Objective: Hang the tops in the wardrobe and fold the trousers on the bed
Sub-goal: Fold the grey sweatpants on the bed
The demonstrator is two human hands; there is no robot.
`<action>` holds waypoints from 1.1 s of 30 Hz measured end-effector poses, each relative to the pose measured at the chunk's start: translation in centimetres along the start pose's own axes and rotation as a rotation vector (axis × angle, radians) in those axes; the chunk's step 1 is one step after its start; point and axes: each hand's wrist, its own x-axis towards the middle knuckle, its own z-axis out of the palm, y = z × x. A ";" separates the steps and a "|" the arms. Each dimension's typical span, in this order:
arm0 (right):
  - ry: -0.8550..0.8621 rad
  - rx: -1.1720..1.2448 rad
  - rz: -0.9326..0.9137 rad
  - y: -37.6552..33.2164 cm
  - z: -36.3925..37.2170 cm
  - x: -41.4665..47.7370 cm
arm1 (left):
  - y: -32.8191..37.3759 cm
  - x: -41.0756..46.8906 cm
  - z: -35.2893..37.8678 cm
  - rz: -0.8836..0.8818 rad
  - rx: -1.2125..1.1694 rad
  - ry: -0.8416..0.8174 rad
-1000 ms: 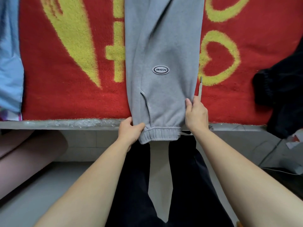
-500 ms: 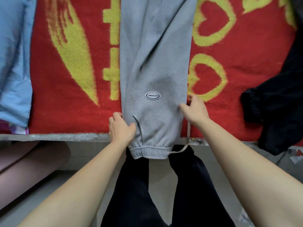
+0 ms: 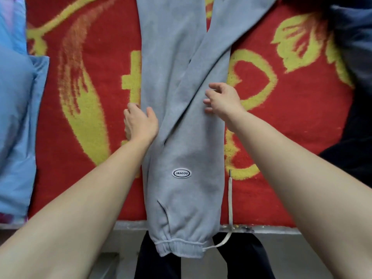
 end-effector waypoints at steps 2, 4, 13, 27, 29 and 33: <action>0.041 0.013 0.014 -0.8 1.4 2.1 | 0.4 3.0 1.2 -0.038 0.003 -0.027; 0.091 0.019 0.042 -1.2 3.0 4.5 | 0.3 6.3 2.3 -0.013 0.005 -0.090; 0.214 0.246 0.025 -2.8 6.1 7.2 | -3.4 9.1 0.2 0.252 -0.152 0.044; 0.198 -0.194 -0.410 -6.8 11.5 8.2 | -5.4 5.3 0.1 0.122 -0.374 -0.133; -0.146 -0.262 -0.263 -7.4 13.3 8.2 | -6.4 5.6 0.3 0.025 -0.354 -0.126; -0.243 -0.317 -0.176 -7.0 13.2 8.4 | -7.2 5.1 1.2 0.007 -0.317 -0.129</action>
